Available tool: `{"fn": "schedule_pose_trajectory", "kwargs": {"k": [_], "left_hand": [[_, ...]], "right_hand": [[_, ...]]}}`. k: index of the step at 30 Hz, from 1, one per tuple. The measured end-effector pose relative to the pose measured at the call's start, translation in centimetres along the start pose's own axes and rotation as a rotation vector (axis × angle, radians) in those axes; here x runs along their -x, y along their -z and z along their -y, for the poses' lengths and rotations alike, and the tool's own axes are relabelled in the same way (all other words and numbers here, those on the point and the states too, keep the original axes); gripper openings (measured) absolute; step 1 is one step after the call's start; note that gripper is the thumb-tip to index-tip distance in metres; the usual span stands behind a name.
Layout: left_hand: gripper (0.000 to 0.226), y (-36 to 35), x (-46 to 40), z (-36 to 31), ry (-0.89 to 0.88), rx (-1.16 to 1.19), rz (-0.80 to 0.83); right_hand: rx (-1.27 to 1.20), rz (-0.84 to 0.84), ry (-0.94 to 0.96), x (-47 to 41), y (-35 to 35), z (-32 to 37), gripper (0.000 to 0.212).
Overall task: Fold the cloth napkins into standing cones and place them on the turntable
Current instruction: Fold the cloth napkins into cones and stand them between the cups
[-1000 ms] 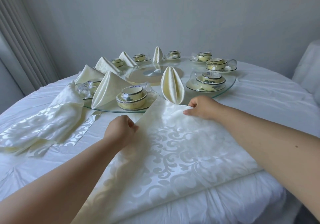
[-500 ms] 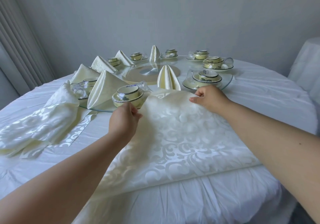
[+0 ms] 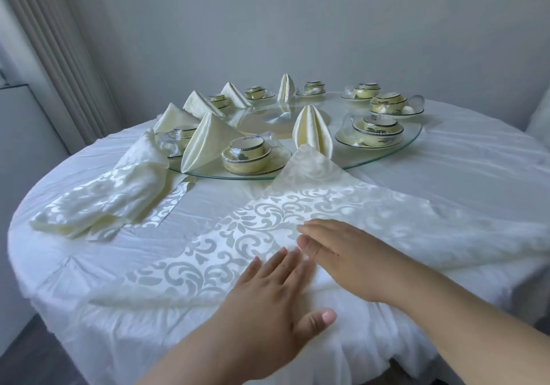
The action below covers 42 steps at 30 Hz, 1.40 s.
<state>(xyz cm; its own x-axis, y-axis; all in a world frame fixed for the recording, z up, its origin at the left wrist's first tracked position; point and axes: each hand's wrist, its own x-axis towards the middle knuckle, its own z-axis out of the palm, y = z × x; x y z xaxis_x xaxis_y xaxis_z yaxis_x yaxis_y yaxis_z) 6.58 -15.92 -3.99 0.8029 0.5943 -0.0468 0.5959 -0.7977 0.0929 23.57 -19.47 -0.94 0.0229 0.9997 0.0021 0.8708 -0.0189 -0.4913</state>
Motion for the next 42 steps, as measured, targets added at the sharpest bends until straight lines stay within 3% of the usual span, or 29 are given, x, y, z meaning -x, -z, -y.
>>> {"fn": "schedule_pose_trajectory", "kwargs": {"k": [2,6,16,19,22,25,28,31,33,37,40,42], "left_hand": [[0.083,-0.4,0.2,0.5,-0.023,-0.016,-0.036],[0.081,-0.7,1.2,1.3,-0.007,-0.058,-0.063],[0.086,0.5,5.9,8.4,0.054,0.033,0.019],[0.074,0.6,5.8,8.3,0.045,0.035,0.034],[0.073,0.7,5.6,8.6,0.028,0.081,0.029],[0.077,1.6,5.7,10.5,0.029,0.378,0.001],[0.065,3.0,6.2,12.6,0.108,0.704,0.027],[0.065,4.0,6.3,13.4,0.114,0.799,0.089],[0.066,4.4,6.0,13.6,0.140,0.780,0.097],[0.073,5.3,6.0,14.8,0.140,0.796,0.116],[0.049,5.8,6.7,16.2,0.116,0.562,0.116],[0.043,5.8,7.1,17.2,0.149,0.396,0.034]], "right_hand": [[0.041,0.105,-0.015,0.4,-1.1,-0.3,0.090],[0.208,0.156,0.010,0.1,-2.0,-1.3,0.123],[0.320,0.180,0.030,0.3,-2.2,-1.1,0.124],[0.235,0.042,0.129,0.2,-3.0,1.5,0.104],[0.098,-0.100,0.267,-0.2,-4.5,4.2,0.056],[0.115,-0.093,0.312,-0.9,-5.5,5.0,0.033],[0.184,-0.161,0.337,-1.1,-5.4,5.5,0.029],[0.320,-0.210,0.421,-1.8,-6.4,7.1,0.027],[0.391,-0.274,0.481,-2.6,-7.5,8.0,0.015],[0.353,-0.308,0.431,-3.3,-7.8,8.8,0.016],[0.159,-0.263,0.290,-3.3,-7.0,8.3,0.020],[0.059,-0.234,0.218,-3.5,-6.7,8.0,0.021]]}}
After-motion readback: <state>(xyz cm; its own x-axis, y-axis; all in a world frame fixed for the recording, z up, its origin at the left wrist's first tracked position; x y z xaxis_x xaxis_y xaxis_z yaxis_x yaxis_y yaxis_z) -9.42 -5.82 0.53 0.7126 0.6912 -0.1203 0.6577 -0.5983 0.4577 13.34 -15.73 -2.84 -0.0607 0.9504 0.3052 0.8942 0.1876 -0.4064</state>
